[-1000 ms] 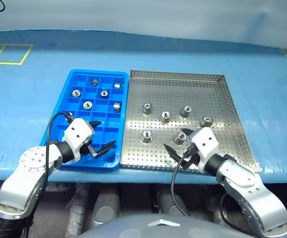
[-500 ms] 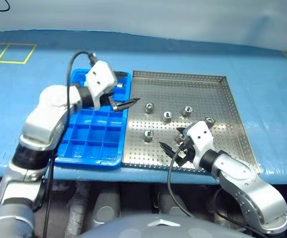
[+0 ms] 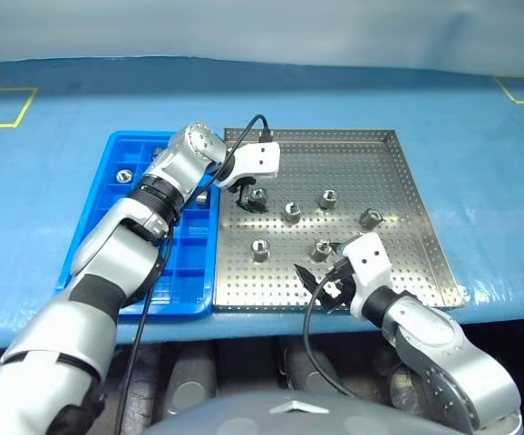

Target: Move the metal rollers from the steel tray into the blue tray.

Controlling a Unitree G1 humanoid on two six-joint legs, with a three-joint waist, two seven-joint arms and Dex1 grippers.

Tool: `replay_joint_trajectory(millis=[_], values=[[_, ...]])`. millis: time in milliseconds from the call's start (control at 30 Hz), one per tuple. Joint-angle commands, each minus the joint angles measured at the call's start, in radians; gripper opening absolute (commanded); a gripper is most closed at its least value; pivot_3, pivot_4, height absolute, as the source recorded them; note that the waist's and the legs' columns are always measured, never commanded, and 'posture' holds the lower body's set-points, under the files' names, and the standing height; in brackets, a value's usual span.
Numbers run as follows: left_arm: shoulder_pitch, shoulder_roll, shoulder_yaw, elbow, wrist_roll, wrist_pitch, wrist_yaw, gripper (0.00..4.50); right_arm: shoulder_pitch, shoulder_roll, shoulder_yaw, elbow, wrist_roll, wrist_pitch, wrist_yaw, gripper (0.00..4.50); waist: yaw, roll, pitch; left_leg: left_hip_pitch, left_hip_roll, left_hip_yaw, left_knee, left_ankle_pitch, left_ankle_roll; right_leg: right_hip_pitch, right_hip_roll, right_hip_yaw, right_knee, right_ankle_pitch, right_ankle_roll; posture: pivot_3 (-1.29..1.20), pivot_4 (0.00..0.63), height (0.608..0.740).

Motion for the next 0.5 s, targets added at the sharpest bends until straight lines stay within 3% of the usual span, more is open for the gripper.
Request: replay_joint_trajectory(millis=[33,333,433,500], values=[[-0.049,-0.025,0.006,0.094,0.060,-0.046,0.021,4.50,0.017,0.012,0.005,-0.059,-0.011,-0.036,-0.020,4.47,-0.006,0.000,0.000,0.000,0.000,0.000,0.000,0.000,0.000,0.000,0.000,0.000,0.000,0.000,0.000,-0.16,0.150,0.740],[-0.073,-0.068,0.052,0.216,0.128,-0.084,0.111,4.50,0.033,0.025,0.016,-0.060,-0.028,-0.052,-0.034,4.47,-0.020,0.000,0.000,0.000,-0.001,0.001,0.002,0.000,0.000,0.001,-0.001,0.001,0.001,0.001,0.002,-0.18,0.150,0.740],[-0.072,-0.077,0.071,0.226,0.135,-0.088,0.137,3.95,0.033,0.024,0.014,-0.059,-0.029,-0.055,-0.033,4.50,-0.024,0.000,0.000,0.000,-0.001,0.001,0.002,0.000,0.000,0.001,-0.001,0.002,0.001,0.001,0.002,-0.18,0.150,0.740],[-0.073,-0.081,0.079,0.232,0.138,-0.090,0.146,3.27,0.032,0.023,0.015,-0.059,-0.029,-0.055,-0.033,4.50,-0.026,0.000,0.000,0.000,-0.001,0.001,0.002,0.000,0.000,0.001,-0.001,0.002,0.001,0.001,0.002,-0.18,0.150,0.740]])
